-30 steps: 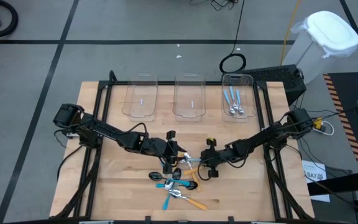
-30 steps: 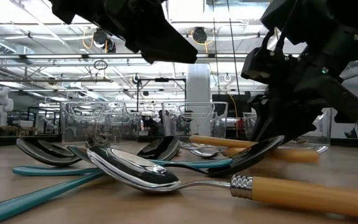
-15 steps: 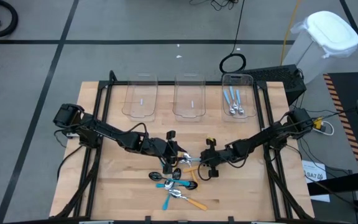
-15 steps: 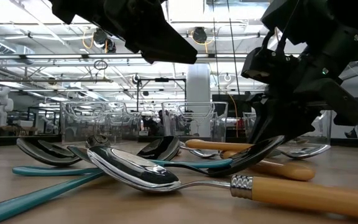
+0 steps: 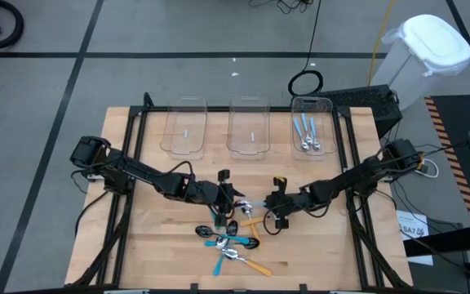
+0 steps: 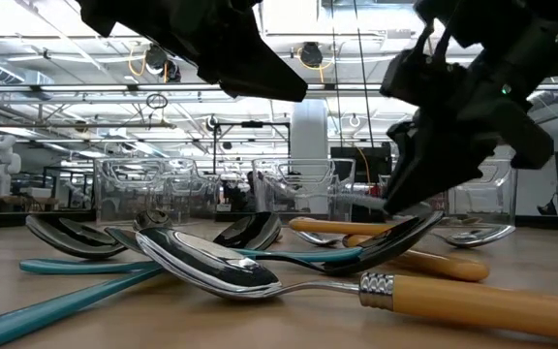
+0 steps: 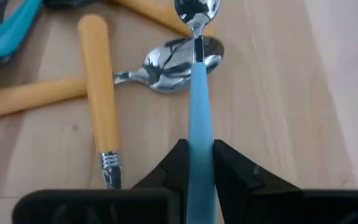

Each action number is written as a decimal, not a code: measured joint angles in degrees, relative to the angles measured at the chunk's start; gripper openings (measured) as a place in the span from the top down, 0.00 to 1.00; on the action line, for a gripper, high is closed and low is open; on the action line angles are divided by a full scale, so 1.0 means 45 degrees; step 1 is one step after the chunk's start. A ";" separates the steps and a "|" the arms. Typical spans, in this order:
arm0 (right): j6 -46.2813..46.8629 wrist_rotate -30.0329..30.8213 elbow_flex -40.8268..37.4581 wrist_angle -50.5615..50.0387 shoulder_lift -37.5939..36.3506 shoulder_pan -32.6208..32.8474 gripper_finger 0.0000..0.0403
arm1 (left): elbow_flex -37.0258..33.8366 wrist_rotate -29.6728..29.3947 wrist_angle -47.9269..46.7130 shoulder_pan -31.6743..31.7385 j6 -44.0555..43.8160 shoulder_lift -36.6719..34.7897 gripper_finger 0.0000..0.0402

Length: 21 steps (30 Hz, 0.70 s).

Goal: Sort silverware by color (type)
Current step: Put the light blue spoon into the right transparent bin

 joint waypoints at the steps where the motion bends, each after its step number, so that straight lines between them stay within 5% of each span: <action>1: -0.0034 0.0106 0.0000 -0.0018 -0.0090 0.0000 0.89 | 0.0000 -0.0066 0.0000 0.0000 0.0000 -0.0001 0.67; 8: -0.0185 0.0199 0.0024 -0.0115 -0.0297 0.0159 0.89 | 0.0000 -0.1356 0.0001 -0.0015 -0.0340 -0.0001 0.67; 13: 0.0031 0.0574 0.1297 -0.2354 -0.0302 0.0541 0.89 | 0.0000 -0.1649 -0.0015 0.0004 -0.0635 0.0003 0.66; 21: 0.0403 0.2615 0.3536 -0.5388 -0.0311 0.1806 0.89 | 0.0000 -0.1239 0.0001 0.0038 -0.2500 -0.0001 0.44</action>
